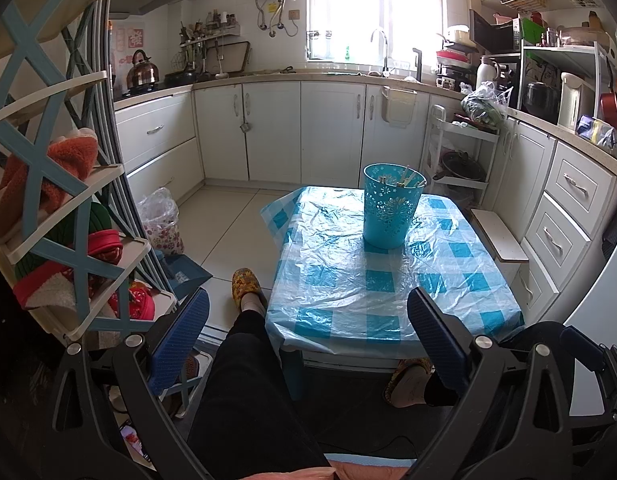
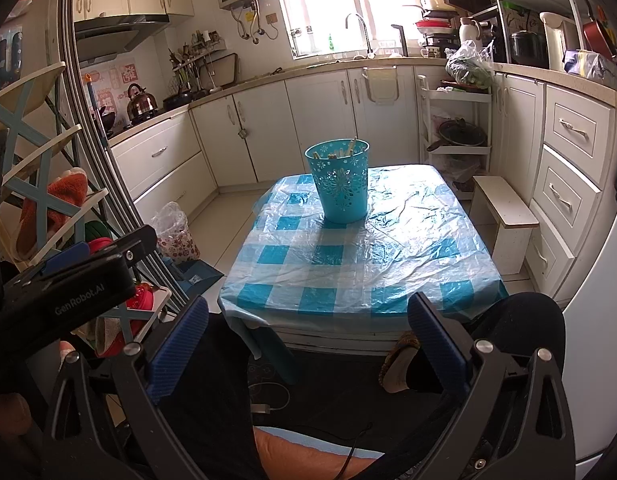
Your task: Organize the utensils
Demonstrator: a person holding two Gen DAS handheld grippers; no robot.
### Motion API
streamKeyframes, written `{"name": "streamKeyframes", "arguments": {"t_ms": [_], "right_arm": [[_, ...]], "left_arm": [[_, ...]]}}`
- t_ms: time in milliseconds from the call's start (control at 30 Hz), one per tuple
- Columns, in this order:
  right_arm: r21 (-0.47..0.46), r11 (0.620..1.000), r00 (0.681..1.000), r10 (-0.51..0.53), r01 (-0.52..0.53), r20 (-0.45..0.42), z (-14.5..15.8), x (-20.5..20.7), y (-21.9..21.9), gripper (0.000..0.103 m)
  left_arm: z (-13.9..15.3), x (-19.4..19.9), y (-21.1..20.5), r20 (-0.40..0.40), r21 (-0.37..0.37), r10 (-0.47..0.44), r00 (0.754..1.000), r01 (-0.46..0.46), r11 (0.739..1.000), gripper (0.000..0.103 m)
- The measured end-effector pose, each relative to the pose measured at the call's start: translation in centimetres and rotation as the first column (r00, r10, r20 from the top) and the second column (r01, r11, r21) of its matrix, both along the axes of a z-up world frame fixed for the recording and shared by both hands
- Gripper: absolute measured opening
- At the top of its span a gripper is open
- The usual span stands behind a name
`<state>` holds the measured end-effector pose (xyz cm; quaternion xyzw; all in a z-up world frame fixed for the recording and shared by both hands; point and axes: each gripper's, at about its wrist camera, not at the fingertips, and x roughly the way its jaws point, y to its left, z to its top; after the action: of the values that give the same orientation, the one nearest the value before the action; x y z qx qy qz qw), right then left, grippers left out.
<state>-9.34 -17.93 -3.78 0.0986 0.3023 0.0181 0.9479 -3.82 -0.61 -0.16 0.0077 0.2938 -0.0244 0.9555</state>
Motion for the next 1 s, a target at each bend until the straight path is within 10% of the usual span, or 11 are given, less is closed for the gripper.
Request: {"name": "streamKeyframes", "arguments": {"t_ms": [1000], "right_arm": [[-0.014, 0.999, 0.999, -0.044, 0.044, 0.007, -0.6, 0.1, -1.2, 0.095]], "left_arm": [[-0.9, 0.7, -0.2, 0.004, -0.011, -0.012, 1.000, 0.012, 1.000, 0.095]]}}
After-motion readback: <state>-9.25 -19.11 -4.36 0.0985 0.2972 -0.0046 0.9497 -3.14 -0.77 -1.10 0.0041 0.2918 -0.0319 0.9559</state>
